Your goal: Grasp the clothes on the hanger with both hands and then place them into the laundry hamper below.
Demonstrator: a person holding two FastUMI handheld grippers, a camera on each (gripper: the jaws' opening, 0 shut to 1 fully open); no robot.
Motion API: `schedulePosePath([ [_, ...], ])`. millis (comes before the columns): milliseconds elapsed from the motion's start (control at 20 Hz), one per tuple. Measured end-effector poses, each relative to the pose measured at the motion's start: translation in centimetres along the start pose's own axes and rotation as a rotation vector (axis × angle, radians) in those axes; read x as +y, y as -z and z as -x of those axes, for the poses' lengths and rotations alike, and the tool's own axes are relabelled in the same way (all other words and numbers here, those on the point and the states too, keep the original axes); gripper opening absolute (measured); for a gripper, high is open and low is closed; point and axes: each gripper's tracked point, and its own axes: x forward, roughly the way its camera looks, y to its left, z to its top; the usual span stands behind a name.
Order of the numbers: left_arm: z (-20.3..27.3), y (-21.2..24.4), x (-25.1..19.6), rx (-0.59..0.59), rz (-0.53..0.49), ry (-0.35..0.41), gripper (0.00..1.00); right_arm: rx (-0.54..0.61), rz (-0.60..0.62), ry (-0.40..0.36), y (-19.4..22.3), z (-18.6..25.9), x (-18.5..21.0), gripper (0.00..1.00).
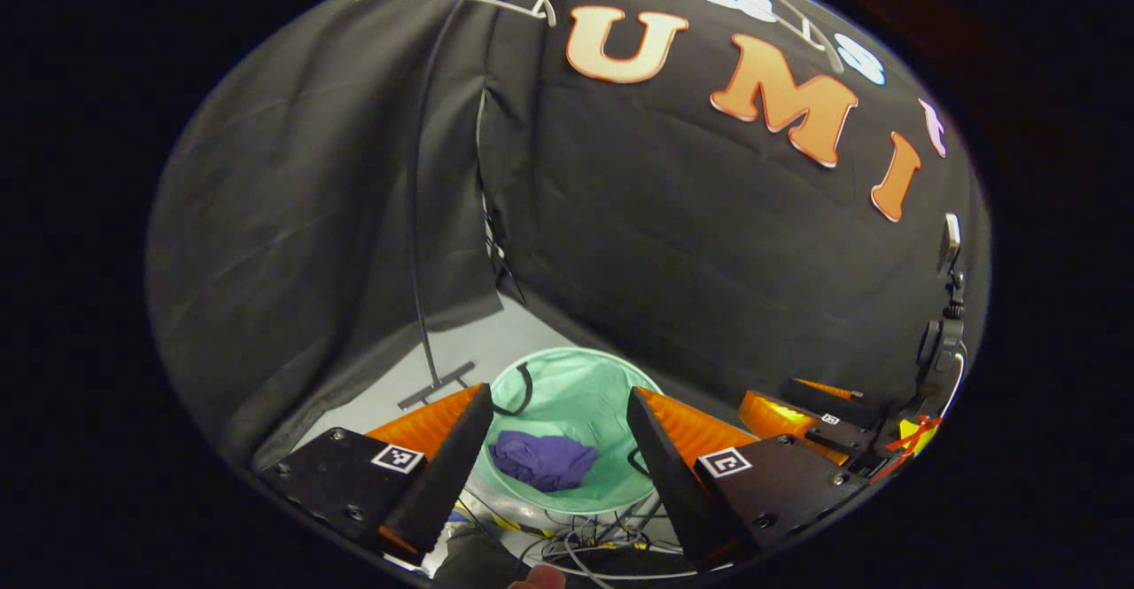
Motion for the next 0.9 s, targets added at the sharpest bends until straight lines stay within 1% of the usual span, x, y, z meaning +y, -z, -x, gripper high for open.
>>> schedulePosePath([
  [200,3.0,-1.1,0.6,-0.159,0.018,-0.051,0.97,-0.124,-0.011,-0.016,-4.2,4.3,-0.3,0.99],
  [300,4.9,-2.2,0.5,-0.263,0.026,-0.024,0.97,-0.195,-0.027,-0.006,-6.2,7.7,-0.3,1.00],
  [350,5.9,-3.1,0.6,-0.327,0.026,-0.012,0.97,-0.231,-0.027,0.001,-7.5,9.6,0.0,0.98],
  [400,5.4,-3.6,0.5,-0.385,0.020,0.003,0.96,-0.272,-0.028,0.007,-8.8,11.5,0.4,0.98],
  [500,5.4,-4.0,0.4,-0.471,-0.004,0.026,0.96,-0.364,-0.061,0.024,-11.7,15.3,1.5,1.00],
  [550,5.8,-4.3,0.5,-0.504,-0.016,0.031,0.95,-0.401,-0.090,0.034,-13.1,17.4,2.4,0.98],
  [600,6.4,-4.5,0.4,-0.537,-0.028,0.037,0.92,-0.441,-0.110,0.031,-14.3,19.7,3.4,0.98],
  [650,7.0,-4.7,0.6,-0.568,-0.035,0.041,0.92,-0.490,-0.104,0.035,-15.4,22.1,4.2,0.98],
  [700,7.9,-5.2,0.5,-0.602,-0.032,0.053,0.92,-0.537,-0.082,0.054,-16.4,24.3,4.8,1.00],
  [800,9.4,-5.5,0.3,-0.636,-0.026,0.083,0.92,-0.611,-0.030,0.090,-16.7,29.1,6.1,0.94],
  [900,10.4,-5.8,0.4,-0.647,-0.029,0.101,0.92,-0.652,-0.003,0.104,-15.9,32.0,7.9,0.89],
])
